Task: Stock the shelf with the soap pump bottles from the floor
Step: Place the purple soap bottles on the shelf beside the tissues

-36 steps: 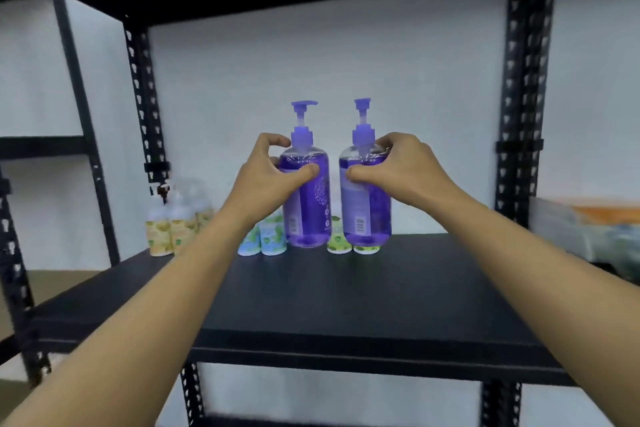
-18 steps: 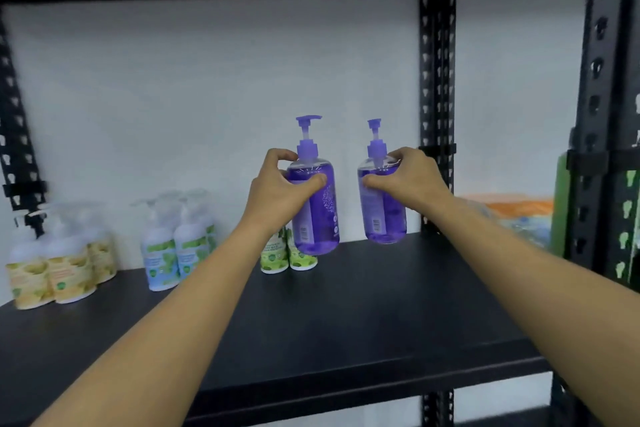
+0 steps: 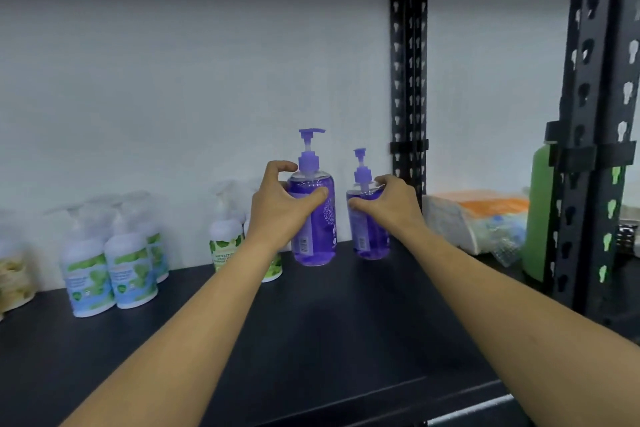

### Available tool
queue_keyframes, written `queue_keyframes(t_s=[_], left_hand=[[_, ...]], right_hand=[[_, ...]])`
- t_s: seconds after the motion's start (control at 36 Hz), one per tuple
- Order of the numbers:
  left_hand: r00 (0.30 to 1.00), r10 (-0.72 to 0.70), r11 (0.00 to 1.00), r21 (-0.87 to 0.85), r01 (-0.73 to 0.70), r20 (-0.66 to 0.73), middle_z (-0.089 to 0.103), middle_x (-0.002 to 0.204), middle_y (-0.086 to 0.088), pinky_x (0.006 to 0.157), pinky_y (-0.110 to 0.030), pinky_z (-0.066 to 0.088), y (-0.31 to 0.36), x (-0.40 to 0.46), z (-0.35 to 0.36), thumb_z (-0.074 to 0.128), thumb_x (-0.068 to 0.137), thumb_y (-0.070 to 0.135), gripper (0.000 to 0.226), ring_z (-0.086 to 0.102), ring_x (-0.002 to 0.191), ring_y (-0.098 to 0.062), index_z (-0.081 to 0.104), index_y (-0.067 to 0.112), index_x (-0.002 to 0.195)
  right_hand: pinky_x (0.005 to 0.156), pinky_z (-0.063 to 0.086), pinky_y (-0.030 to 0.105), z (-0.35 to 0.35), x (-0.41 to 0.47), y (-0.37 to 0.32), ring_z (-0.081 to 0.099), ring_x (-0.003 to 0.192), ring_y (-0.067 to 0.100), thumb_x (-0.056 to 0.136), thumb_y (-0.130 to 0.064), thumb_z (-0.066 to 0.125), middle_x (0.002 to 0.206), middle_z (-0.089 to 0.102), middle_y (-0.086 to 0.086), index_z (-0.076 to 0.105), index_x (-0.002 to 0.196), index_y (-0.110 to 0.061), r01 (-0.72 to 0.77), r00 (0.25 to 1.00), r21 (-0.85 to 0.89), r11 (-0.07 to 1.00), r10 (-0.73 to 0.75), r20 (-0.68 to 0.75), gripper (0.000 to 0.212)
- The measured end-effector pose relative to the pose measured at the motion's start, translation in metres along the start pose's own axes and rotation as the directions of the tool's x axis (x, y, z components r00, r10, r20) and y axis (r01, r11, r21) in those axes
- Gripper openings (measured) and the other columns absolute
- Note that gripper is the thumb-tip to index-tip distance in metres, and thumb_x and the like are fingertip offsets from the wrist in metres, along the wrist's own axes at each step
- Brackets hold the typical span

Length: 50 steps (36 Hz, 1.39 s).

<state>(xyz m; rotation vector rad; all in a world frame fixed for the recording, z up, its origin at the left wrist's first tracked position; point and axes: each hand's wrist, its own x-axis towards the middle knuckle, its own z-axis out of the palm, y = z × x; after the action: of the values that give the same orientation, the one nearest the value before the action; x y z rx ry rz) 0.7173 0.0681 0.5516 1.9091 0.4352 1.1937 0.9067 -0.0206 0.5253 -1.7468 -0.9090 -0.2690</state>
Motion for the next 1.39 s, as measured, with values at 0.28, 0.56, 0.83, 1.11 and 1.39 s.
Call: queue_keyframes(t_s=[0.28,0.56,0.83,1.11,1.39], left_hand=[[1.0,0.011,1.0,-0.015,-0.011,0.009,0.062,0.11,0.006,0.06,-0.016,0.056,-0.015,0.009,0.01,0.083,0.079,0.03,0.061,0.065,0.089,-0.01,0.044,0.031,0.125],[0.999,0.022,1.0,-0.016,-0.021,0.024,0.062,0.112,0.005,0.063,-0.018,0.057,-0.021,0.016,0.011,0.082,0.079,0.03,0.06,0.065,0.091,-0.011,0.044,0.03,0.126],[0.999,0.029,0.999,-0.046,-0.026,0.045,0.06,0.107,0.008,0.056,-0.013,0.053,-0.021,0.022,0.02,0.082,0.079,0.028,0.06,0.065,0.089,-0.011,0.044,0.03,0.124],[0.999,0.024,0.998,-0.058,-0.022,0.036,0.063,0.113,0.002,0.064,-0.018,0.058,-0.026,0.029,0.039,0.082,0.08,0.031,0.059,0.066,0.094,-0.015,0.044,0.03,0.125],[1.0,-0.006,0.999,-0.048,0.007,0.014,0.061,0.11,0.006,0.056,-0.012,0.052,-0.052,0.041,0.071,0.081,0.081,0.03,0.056,0.064,0.089,-0.008,0.042,0.031,0.122]], right_hand=[[0.083,0.052,0.027,0.021,0.015,0.018,0.056,0.102,0.015,0.074,-0.044,0.084,0.126,0.061,0.006,0.051,0.138,-0.008,-0.028,0.999,-0.028,0.999,0.027,-0.03,0.08],[0.079,0.046,0.024,0.021,0.031,0.022,0.054,0.096,0.013,0.076,-0.04,0.083,0.122,0.063,0.006,0.053,0.135,-0.004,-0.042,0.996,-0.028,0.999,0.039,-0.08,0.075],[0.069,0.047,0.02,0.018,0.031,0.037,0.059,0.094,0.014,0.077,-0.035,0.083,0.105,0.06,-0.003,0.057,0.121,-0.009,-0.08,0.993,0.005,0.997,0.08,-0.084,0.057],[0.1,0.051,0.039,0.006,0.024,0.054,0.052,0.128,0.026,0.083,-0.044,0.077,0.144,0.049,0.006,0.031,0.152,-0.014,-0.101,0.995,0.112,0.989,0.098,0.031,0.088],[0.081,0.041,0.028,-0.014,0.009,0.085,0.055,0.103,0.014,0.102,-0.028,0.045,0.122,0.058,0.001,0.043,0.146,-0.016,-0.159,0.987,0.154,0.975,0.162,-0.012,0.045]])
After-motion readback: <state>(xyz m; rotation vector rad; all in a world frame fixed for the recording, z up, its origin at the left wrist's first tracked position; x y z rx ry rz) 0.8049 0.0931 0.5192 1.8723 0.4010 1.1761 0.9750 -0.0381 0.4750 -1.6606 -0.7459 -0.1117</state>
